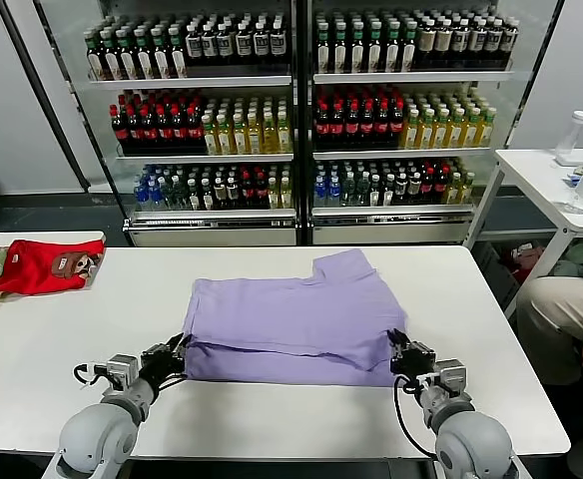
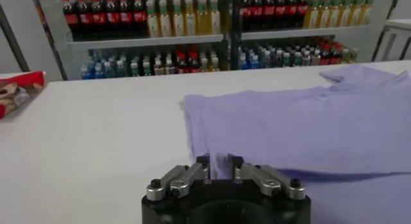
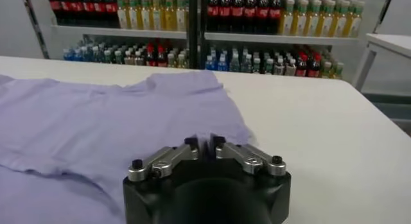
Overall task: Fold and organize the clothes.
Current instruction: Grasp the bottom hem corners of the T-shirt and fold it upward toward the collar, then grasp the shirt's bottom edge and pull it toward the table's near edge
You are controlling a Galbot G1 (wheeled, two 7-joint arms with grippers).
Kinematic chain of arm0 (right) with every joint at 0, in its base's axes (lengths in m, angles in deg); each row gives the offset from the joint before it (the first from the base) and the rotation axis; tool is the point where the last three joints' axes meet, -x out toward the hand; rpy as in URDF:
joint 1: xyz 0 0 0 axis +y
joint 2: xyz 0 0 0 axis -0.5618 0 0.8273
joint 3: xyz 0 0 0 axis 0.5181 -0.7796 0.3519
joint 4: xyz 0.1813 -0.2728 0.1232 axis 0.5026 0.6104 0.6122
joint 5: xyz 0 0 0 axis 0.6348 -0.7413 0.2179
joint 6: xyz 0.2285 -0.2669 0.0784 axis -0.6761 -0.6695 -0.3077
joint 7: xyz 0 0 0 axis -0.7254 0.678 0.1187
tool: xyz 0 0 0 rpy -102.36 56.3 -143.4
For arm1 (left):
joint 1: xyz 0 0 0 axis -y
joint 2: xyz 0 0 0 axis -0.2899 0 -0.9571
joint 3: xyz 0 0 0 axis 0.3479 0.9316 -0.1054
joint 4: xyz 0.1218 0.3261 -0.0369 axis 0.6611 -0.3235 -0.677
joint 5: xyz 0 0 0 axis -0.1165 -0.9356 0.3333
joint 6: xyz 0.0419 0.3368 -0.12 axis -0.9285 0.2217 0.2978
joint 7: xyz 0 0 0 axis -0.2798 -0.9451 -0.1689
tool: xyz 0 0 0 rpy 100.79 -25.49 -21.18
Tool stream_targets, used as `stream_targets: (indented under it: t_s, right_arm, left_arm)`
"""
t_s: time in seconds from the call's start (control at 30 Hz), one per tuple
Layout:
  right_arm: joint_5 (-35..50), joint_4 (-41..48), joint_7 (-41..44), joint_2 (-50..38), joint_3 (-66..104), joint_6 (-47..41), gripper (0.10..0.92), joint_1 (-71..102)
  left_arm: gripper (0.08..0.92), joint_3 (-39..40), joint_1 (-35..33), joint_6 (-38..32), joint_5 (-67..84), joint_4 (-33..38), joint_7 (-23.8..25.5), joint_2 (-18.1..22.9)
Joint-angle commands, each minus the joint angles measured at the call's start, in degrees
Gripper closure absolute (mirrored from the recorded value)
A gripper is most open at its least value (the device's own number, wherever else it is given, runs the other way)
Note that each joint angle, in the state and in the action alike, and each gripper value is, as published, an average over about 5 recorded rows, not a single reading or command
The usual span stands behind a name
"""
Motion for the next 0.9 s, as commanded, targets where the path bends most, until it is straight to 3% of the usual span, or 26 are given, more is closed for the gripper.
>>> stream_targets:
  t_s: [0.03, 0.23, 0.43, 0.53, 0.7, 0.9]
  right_arm:
    - [-0.1, -2.8, -0.5, -0.6, 1.7, -0.5, 0.57, 2.3]
    - [0.5, -8.5, -1.7, -2.4, 5.8, -1.6, 0.397, 10.0]
    - [1.8, -7.9, -3.0, -1.3, 6.3, -3.0, 0.238, 12.5]
    - [2.6, -7.2, -3.6, -0.7, 5.7, -3.4, 0.208, 12.4]
    - [5.7, -6.6, -5.0, -0.4, 5.1, -3.6, 0.229, 11.3]
    - [6.4, -6.2, -5.5, -0.5, 4.5, -4.1, 0.387, 10.9]
  left_arm:
    - [0.625, -2.4, -4.1, 1.3, 3.6, 4.1, -2.1, -2.1]
    - [0.452, -3.0, -8.9, 1.5, 10.3, 9.3, -4.2, -3.2]
    - [0.279, -2.4, -10.6, 1.5, 10.4, 7.9, -4.4, -2.0]
    - [0.209, -2.4, -9.9, 1.5, 10.3, 6.4, -4.7, -1.8]
    - [0.178, -2.0, -8.0, 1.5, 10.5, 5.8, -4.3, -1.4]
    - [0.224, -1.5, -7.2, 1.5, 10.4, 4.8, -4.2, -1.1]
